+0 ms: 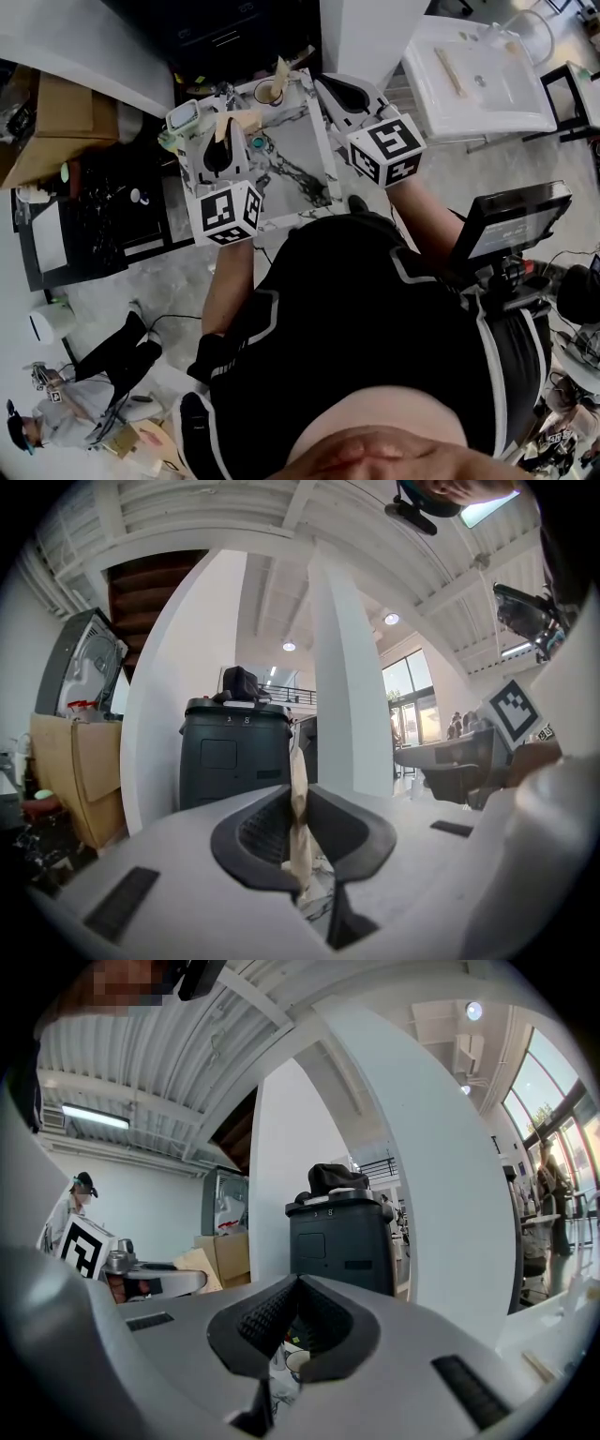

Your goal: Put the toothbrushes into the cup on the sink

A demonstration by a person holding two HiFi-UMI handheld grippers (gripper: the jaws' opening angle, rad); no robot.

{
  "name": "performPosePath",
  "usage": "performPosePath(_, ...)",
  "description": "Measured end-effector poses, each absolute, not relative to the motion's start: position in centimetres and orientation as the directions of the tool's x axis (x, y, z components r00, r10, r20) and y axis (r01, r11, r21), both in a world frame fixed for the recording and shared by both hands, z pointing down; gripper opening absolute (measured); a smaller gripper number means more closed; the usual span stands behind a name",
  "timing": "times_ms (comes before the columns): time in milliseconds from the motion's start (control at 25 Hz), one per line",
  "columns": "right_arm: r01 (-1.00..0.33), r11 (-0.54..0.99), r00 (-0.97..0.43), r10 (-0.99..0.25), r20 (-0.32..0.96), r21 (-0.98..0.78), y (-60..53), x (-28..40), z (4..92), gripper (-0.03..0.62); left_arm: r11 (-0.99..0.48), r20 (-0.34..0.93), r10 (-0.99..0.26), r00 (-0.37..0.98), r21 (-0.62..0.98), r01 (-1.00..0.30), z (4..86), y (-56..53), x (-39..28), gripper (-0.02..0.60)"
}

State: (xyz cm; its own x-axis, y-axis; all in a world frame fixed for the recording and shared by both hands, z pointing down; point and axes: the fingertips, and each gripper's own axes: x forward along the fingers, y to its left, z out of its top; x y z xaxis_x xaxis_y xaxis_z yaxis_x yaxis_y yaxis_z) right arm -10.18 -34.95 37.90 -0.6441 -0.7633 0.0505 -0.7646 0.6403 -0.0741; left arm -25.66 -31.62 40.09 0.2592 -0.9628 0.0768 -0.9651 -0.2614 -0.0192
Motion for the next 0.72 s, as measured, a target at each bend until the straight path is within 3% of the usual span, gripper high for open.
performPosePath(720,-0.819,0.570,-0.574,-0.810,0.124,-0.065,-36.7,-6.6,41.9,0.025,-0.231,0.137,-0.966,0.220,-0.063,-0.971,47.5,-41.8,-24.1,0.054)
